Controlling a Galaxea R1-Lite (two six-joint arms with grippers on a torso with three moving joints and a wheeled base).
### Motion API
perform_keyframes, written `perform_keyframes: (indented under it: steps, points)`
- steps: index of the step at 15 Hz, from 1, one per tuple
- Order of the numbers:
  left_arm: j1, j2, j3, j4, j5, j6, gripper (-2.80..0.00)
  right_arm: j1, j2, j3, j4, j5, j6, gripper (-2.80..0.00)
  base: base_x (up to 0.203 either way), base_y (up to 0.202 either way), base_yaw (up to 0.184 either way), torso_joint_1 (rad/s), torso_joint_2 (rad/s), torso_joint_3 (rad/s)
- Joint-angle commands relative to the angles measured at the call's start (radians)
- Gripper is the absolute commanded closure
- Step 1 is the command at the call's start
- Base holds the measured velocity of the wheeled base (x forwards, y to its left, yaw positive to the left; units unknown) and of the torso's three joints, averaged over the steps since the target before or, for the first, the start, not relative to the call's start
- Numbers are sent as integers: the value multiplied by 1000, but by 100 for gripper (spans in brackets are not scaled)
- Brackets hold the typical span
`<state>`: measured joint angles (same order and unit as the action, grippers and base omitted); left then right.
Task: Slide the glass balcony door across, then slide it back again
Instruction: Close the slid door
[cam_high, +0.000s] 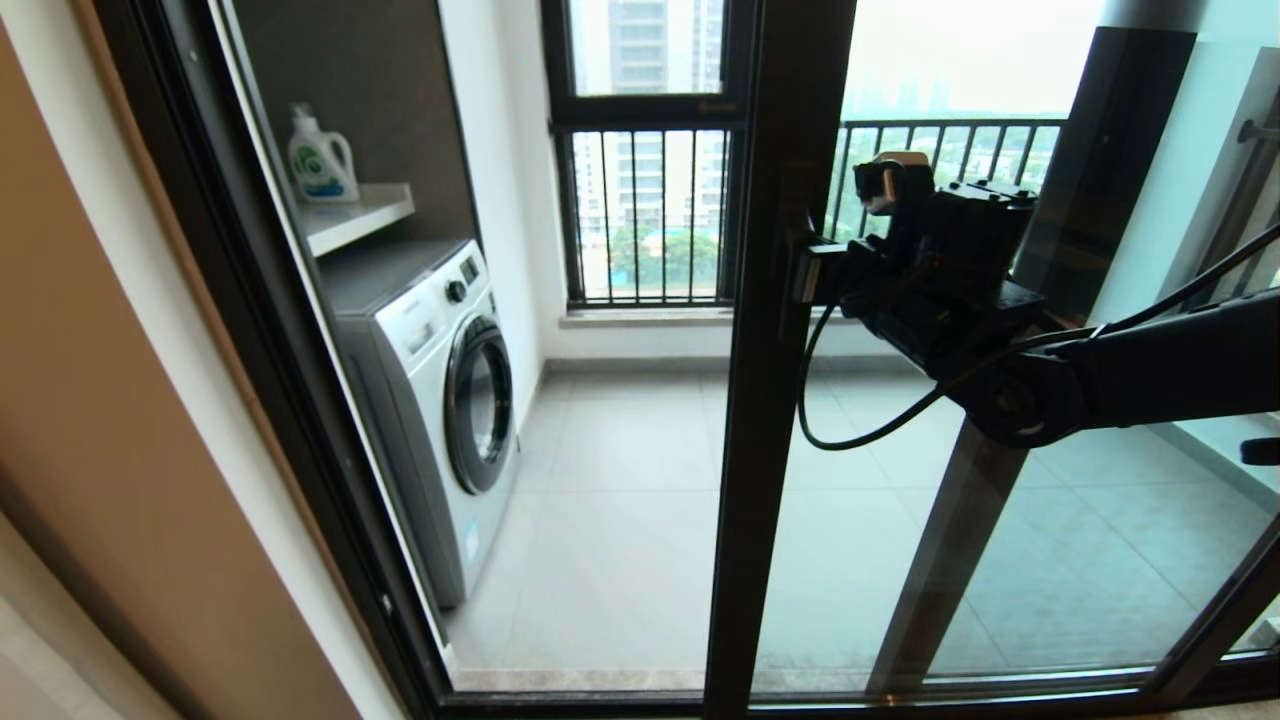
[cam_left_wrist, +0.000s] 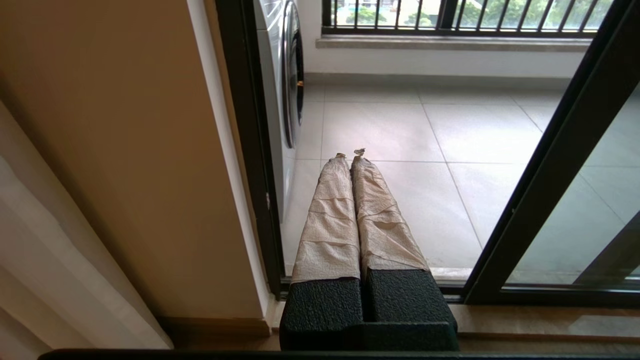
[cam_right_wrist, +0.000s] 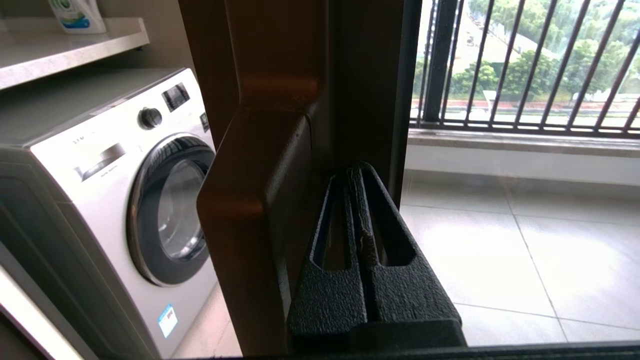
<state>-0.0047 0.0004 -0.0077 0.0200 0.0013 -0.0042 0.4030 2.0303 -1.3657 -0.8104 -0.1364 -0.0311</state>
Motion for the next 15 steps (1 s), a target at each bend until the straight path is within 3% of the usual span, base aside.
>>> perform_keyframes:
  steps: [1,9,15]
  points:
    - [0,1,0,0,0,0,0,47,48,-46,-3,-14,-1,0,0,0,0,0,0,0]
    - [0,1,0,0,0,0,0,183,147,-163,20,-38,-1,0,0,0,0,0,0,0]
    - [0,1,0,1,0,0,0,168,124,-151,27,-72,-1,0,0,0,0,0,0,0]
